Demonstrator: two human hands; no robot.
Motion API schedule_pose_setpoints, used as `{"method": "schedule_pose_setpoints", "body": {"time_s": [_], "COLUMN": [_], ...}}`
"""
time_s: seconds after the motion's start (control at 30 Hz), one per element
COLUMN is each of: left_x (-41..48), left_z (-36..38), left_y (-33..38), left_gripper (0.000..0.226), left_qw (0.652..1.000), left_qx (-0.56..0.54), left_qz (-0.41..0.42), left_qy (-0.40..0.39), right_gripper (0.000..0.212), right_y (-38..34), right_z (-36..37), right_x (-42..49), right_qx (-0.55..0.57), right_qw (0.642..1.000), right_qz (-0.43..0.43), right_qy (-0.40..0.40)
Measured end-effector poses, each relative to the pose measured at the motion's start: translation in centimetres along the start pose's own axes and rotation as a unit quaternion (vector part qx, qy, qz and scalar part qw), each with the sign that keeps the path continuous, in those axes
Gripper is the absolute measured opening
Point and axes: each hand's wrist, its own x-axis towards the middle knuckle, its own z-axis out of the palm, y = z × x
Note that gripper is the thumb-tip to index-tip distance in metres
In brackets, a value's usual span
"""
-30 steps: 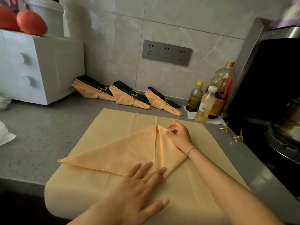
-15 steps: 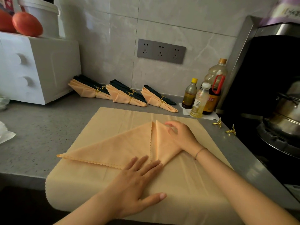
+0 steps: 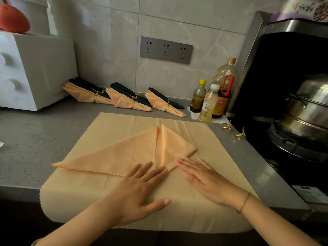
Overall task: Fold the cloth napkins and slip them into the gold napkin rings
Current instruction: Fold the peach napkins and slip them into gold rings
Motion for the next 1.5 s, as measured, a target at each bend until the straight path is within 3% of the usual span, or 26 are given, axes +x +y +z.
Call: {"method": "schedule_pose_setpoints", "body": {"time_s": [0.2,0.37,0.5,0.67,0.83,0.93,1.1,1.27,1.4,1.5], "left_x": [0.2,0.1,-0.2,0.1,1.0,1.3,1.6,1.3,0.9,0.8], "left_z": [0.1,0.0,-0.7,-2.2,-1.9,-1.7,-2.3,-4.1,-5.4,-5.7], "left_y": [0.0,0.1,0.1,-1.2,-1.5,-1.7,-2.4,-4.5,-7.2,-8.5], "left_gripper": [0.078,0.075,0.061,0.066,0.063,0.068,0.048,0.037,0.053,0.064], "left_qw": [1.0,1.0,0.994,0.95,0.937,0.933,0.943,0.981,0.995,0.996], "left_qx": [-0.016,-0.009,-0.109,-0.301,-0.336,-0.347,-0.323,-0.168,-0.017,0.081], "left_qz": [-0.001,0.0,-0.02,-0.083,-0.087,-0.092,-0.081,-0.095,-0.096,-0.048], "left_qy": [-0.005,-0.012,-0.016,-0.029,-0.027,-0.013,-0.006,-0.022,-0.002,0.0], "right_gripper": [0.047,0.047,0.043,0.044,0.041,0.024,0.025,0.023,0.013,0.009], "right_y": [3.7,4.3,1.4,-3.4,-5.6,-5.9,-6.4,-5.1,-2.4,-1.0], "right_z": [-1.0,-0.9,-0.6,0.4,0.8,1.4,1.8,1.0,-0.4,-1.1], "right_x": [1.5,2.5,1.8,0.7,1.6,2.6,3.8,3.2,1.3,-0.1], "right_qx": [0.0,0.004,0.024,0.063,0.021,-0.045,-0.116,-0.071,0.012,0.053], "right_qw": [0.996,0.995,0.994,0.99,0.982,0.965,0.937,0.955,0.969,0.966], "right_qz": [0.079,0.088,0.037,-0.052,-0.086,-0.12,-0.136,-0.118,-0.048,-0.04], "right_qy": [0.028,0.053,0.103,0.112,0.166,0.23,0.301,0.261,0.242,0.249]}}
